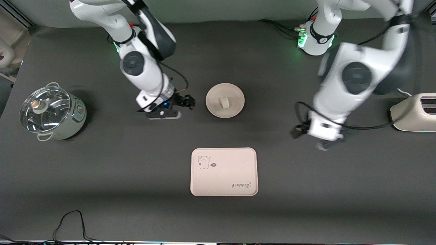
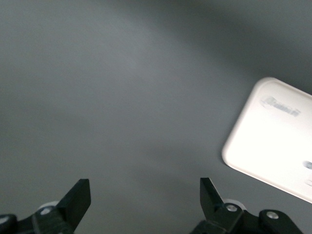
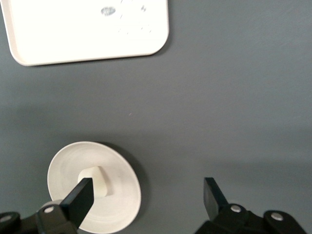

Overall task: Place bun in plate and plate on tray
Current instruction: 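Grasp the plate rim with the right gripper while the left gripper withdraws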

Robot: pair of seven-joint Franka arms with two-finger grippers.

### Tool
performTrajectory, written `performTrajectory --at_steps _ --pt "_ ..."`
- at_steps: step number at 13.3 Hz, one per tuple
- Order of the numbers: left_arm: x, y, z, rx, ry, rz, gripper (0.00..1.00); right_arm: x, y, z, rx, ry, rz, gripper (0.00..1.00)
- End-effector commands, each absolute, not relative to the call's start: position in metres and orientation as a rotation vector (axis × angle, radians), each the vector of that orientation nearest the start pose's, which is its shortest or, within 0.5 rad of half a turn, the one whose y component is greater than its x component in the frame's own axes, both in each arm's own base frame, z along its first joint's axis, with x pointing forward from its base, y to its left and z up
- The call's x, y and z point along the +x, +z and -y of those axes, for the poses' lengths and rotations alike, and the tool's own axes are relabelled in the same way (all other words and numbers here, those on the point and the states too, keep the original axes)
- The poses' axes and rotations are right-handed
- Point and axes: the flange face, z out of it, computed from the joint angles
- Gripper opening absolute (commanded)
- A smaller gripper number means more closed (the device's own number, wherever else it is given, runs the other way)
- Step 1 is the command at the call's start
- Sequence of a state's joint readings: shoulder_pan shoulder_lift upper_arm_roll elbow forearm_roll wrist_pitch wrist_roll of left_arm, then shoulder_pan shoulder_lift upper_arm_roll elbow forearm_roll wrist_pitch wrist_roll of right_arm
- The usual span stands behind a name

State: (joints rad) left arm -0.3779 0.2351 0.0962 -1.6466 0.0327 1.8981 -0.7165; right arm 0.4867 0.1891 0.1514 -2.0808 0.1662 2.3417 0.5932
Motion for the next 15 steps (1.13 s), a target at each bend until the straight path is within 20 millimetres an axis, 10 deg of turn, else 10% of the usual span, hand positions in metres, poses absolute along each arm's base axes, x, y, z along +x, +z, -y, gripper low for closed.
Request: performTrajectory --at_steps 1,9,12,15 --pt "0.626 0.514 0.143 -3.028 -0.085 0.505 1.0 0.428 0.298 -0.364 -2.962 -0.003 -0.128 1.0" --pt "0.64 0.544 0.039 -3.044 -0.082 0.294 1.0 0.368 0.196 -0.413 -2.955 -0.025 -0.04 0.98" --pt "0.634 0.554 0.011 -3.046 -0.056 0.287 1.0 0.366 0.193 -0.416 -2.955 -0.022 -0.032 0.41" --pt "0.63 0.556 0.027 -3.055 -0.028 0.209 1.0 0.36 0.178 -0.42 -2.946 -0.039 -0.018 0.18"
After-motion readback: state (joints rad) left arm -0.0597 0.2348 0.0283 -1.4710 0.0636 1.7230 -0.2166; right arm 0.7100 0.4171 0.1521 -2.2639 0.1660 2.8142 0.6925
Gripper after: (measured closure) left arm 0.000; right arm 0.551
